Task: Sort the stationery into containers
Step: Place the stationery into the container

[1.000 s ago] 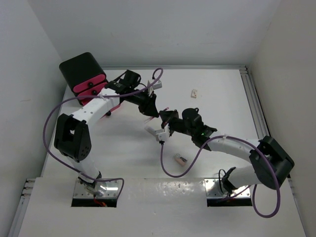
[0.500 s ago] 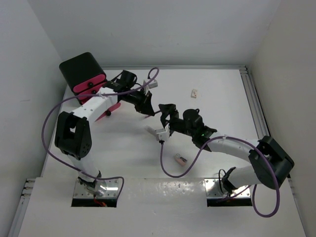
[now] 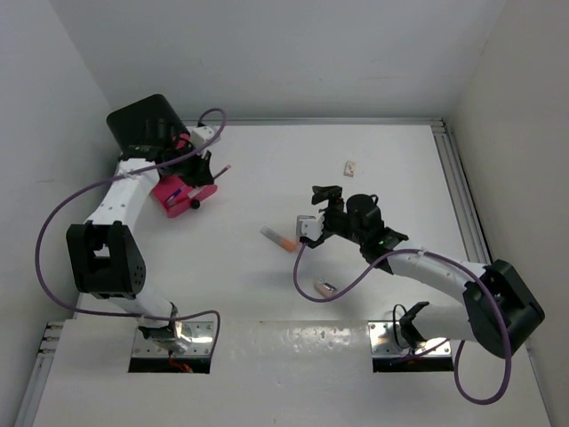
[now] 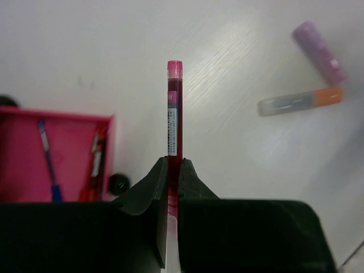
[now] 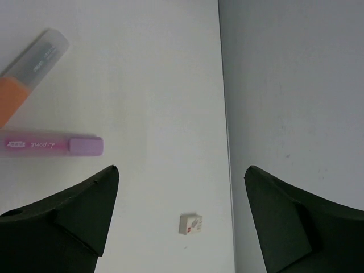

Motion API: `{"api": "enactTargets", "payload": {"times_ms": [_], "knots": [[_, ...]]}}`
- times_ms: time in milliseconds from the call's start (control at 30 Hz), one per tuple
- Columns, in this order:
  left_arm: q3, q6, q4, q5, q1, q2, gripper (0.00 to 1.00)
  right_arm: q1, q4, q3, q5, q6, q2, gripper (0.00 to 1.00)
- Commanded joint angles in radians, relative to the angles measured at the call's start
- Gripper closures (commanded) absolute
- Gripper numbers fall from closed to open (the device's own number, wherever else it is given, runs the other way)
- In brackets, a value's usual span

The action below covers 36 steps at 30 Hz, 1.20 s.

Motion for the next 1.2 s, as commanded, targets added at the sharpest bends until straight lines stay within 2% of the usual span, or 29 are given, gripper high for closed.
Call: {"api": "enactTargets", "payload": {"times_ms": [0, 233, 633, 733, 867, 1033, 1167], "knots": [[0.02, 0.159, -0.069, -0.087, 0.091, 0.023, 0.99, -0.014, -0.054, 0.001, -0.004, 0.112, -0.044, 0.11], [0.02, 0.234, 0.019, -0.228, 0.177, 0.085, 0.99, -0.035, -0.149, 0.053, 0.016, 0.186, -0.032, 0.12], [0.045, 0.285, 0.122, -0.238, 0.189, 0.208, 0.96, -0.049, -0.198, 0.069, 0.019, 0.195, -0.034, 0.13], [0.047, 0.282, 0.145, -0.252, 0.179, 0.231, 0.88, -0.052, -0.212, 0.073, 0.022, 0.197, -0.031, 0.13], [0.045, 0.279, 0.177, -0.277, 0.168, 0.247, 0.72, -0.055, -0.221, 0.078, 0.026, 0.206, -0.029, 0.12], [0.045, 0.28, 0.189, -0.304, 0.166, 0.237, 0.63, -0.066, -0.231, 0.092, 0.029, 0.231, -0.025, 0.12], [0.016, 0.291, 0.209, -0.271, 0.162, 0.166, 0.64, -0.081, -0.24, 0.115, 0.034, 0.272, -0.012, 0.13]]}}
